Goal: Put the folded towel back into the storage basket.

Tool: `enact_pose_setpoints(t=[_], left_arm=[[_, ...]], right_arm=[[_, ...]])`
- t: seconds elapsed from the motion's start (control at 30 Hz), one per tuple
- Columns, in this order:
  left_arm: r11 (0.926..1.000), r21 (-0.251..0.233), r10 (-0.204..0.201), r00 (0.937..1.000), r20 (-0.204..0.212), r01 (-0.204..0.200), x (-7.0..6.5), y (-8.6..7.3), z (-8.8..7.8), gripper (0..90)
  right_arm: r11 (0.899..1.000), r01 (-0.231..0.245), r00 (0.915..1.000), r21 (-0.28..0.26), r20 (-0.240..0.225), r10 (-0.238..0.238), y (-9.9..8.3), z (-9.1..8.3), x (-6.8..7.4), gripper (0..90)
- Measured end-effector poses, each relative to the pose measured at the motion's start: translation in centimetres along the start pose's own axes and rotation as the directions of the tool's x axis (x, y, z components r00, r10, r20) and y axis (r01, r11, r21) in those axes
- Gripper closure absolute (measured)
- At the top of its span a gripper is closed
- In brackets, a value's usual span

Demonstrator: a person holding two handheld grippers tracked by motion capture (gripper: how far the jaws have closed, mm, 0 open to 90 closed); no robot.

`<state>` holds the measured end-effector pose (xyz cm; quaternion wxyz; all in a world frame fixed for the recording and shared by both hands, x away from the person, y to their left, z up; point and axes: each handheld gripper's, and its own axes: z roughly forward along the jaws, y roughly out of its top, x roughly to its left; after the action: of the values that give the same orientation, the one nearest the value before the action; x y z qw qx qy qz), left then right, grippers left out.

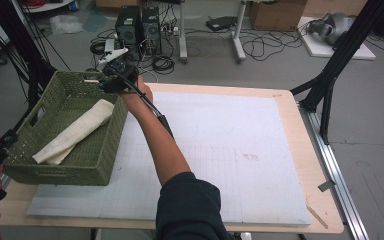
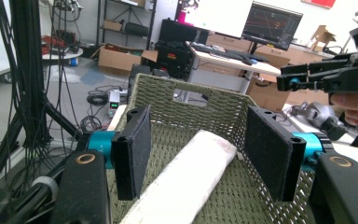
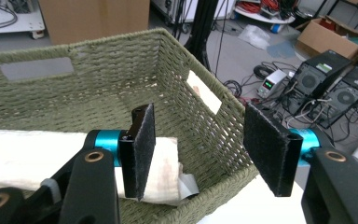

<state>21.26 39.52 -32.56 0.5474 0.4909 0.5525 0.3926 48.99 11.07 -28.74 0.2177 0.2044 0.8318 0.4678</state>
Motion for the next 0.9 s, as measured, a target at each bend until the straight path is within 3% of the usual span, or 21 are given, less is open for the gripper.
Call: enact_pose_setpoints(t=[0.33, 0.47, 0.63, 0.9], left_arm=[[0.9999, -0.002, 0.011, 0.9994, 0.034, -0.011, -0.7, -0.1, 0.4, 33.1], [0.9999, 0.008, 0.013, 0.9974, 0.071, -0.013, -1.3, -0.2, 0.8, 30.6], [0.9996, 0.018, 0.021, 0.9958, 0.089, -0.022, -2.1, -0.2, 1.3, 22.6], [0.9992, 0.03, 0.021, 0.991, 0.133, -0.025, -3.1, -0.2, 2.0, 22.6]], right_arm=[[1.0, -0.012, 0.9998, -0.005, -0.015, 0.012, -1.1, -1.9, -0.4, 29.8], [1.0, -0.015, 0.9997, 0.004, -0.021, 0.015, -1.8, -2.9, -0.8, 25.6], [0.999, -0.03, 0.9995, -0.012, -0.01, 0.03, -2.5, -4.8, -1.3, 25.2], [0.999, -0.028, 0.9995, -0.021, 0.011, 0.028, -4.3, -8.3, -2.2, 25.1]])
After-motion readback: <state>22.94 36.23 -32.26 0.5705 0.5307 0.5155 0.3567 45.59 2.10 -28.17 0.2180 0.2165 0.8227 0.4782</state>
